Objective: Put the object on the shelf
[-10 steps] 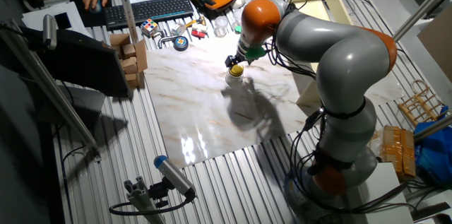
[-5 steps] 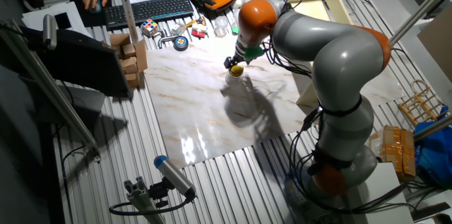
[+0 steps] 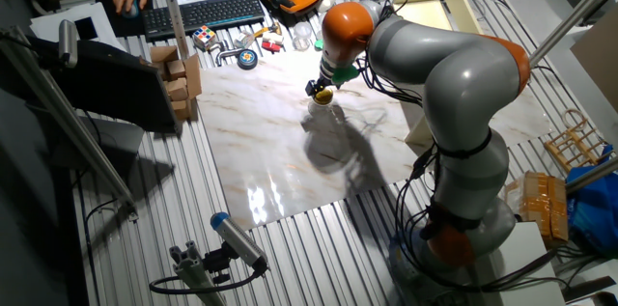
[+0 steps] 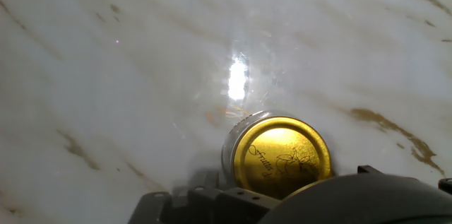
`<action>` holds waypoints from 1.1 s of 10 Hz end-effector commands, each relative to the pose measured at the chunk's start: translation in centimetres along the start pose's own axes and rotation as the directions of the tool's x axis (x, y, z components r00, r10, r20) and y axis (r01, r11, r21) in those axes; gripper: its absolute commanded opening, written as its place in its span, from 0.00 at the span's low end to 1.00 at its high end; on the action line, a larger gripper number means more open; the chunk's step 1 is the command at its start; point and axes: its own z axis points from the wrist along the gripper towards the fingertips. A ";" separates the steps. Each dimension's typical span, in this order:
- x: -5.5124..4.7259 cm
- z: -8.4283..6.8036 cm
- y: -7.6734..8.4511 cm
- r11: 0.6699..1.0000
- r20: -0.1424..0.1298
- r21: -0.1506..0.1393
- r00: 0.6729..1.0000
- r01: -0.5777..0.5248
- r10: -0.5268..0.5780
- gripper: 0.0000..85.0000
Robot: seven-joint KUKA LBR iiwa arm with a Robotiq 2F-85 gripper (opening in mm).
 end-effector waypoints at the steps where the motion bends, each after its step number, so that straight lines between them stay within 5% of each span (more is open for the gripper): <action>1: 0.0 0.1 0.0 1.000 -0.001 -0.003 1.000 0.001 -0.001 1.00; 11: 0.3 1.3 0.0 1.000 -0.003 -0.017 1.000 -0.010 0.010 1.00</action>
